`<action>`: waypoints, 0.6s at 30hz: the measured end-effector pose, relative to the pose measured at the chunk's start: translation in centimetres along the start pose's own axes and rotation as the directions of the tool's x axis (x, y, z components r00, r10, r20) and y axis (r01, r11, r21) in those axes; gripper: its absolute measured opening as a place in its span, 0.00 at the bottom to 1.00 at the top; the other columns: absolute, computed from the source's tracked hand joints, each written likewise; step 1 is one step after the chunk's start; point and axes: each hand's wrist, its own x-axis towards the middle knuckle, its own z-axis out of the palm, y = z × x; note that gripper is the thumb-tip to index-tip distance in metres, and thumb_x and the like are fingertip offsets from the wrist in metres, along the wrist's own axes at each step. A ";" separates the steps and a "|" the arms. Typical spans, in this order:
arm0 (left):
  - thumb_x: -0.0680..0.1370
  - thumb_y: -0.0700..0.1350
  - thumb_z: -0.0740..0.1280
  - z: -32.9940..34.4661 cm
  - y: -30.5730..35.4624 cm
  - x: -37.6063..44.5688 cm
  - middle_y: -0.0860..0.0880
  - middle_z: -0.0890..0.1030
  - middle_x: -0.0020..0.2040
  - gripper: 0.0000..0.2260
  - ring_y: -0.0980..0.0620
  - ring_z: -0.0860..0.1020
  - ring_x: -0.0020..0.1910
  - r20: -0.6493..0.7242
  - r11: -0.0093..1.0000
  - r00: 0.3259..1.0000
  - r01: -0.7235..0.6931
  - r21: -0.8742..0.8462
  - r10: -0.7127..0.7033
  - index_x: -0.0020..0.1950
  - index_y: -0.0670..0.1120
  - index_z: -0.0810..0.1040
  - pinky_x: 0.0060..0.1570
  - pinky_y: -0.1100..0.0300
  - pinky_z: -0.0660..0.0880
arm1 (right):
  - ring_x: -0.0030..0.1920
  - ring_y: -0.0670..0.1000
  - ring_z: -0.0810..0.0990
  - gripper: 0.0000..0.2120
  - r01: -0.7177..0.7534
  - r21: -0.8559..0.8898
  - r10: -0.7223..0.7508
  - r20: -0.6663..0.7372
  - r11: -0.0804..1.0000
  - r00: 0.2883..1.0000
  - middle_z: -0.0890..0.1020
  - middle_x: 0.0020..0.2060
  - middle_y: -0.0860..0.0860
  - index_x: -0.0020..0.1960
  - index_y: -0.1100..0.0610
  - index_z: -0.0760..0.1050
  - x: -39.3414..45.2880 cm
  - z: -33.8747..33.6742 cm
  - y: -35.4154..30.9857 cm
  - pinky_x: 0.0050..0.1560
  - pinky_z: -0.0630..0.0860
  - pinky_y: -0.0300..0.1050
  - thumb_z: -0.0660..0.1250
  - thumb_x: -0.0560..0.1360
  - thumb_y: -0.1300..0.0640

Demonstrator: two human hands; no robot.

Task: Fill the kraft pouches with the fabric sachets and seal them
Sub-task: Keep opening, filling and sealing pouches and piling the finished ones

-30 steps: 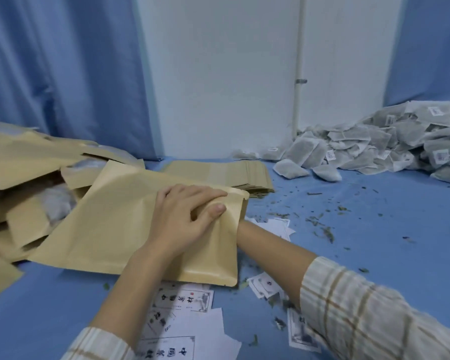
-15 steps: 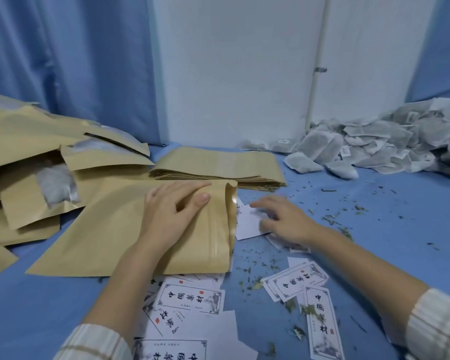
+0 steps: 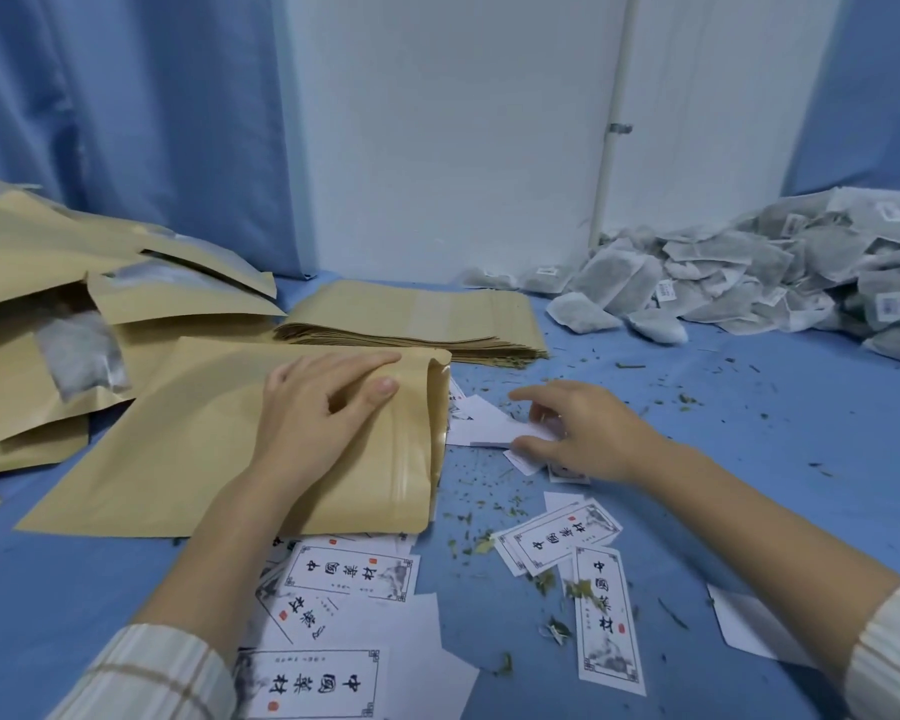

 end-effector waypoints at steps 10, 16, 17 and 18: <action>0.75 0.63 0.57 -0.4 1.5 0.1 0.62 0.80 0.56 0.16 0.58 0.74 0.59 0.010 0.996 1.000 0.019 -0.091 -0.019 0.58 0.64 0.77 0.66 0.50 0.61 | 0.50 0.45 0.76 0.14 0.347 0.234 -0.305 -0.201 0.908 0.931 0.80 0.51 0.51 0.57 0.59 0.79 0.7 0.8 -5.6 0.52 0.70 0.33 0.72 0.72 0.58; 0.77 0.54 0.61 -0.1 3.4 0.3 0.58 0.81 0.55 0.14 0.59 0.77 0.57 0.066 0.966 0.995 -0.052 -0.254 0.071 0.59 0.54 0.80 0.63 0.48 0.67 | 0.52 0.49 0.76 0.07 0.162 0.430 -0.133 -0.096 0.888 0.986 0.78 0.50 0.56 0.53 0.59 0.75 3.6 2.2 -10.0 0.51 0.70 0.38 0.61 0.77 0.66; 0.77 0.53 0.61 -0.1 3.6 0.3 0.58 0.82 0.56 0.14 0.60 0.77 0.57 0.076 0.960 0.994 -0.054 -0.276 0.078 0.59 0.53 0.81 0.63 0.50 0.67 | 0.56 0.54 0.75 0.09 0.102 0.381 -0.122 0.030 0.919 0.992 0.77 0.54 0.57 0.57 0.59 0.73 3.7 2.4 -10.2 0.53 0.69 0.40 0.59 0.78 0.65; 0.76 0.53 0.62 0.0 3.6 0.3 0.58 0.81 0.56 0.15 0.60 0.76 0.58 0.092 0.955 0.993 -0.048 -0.294 0.078 0.59 0.53 0.80 0.64 0.51 0.68 | 0.62 0.57 0.73 0.13 0.057 0.304 -0.103 0.139 0.951 0.985 0.76 0.59 0.58 0.62 0.61 0.71 3.7 2.7 -10.2 0.54 0.64 0.38 0.58 0.78 0.65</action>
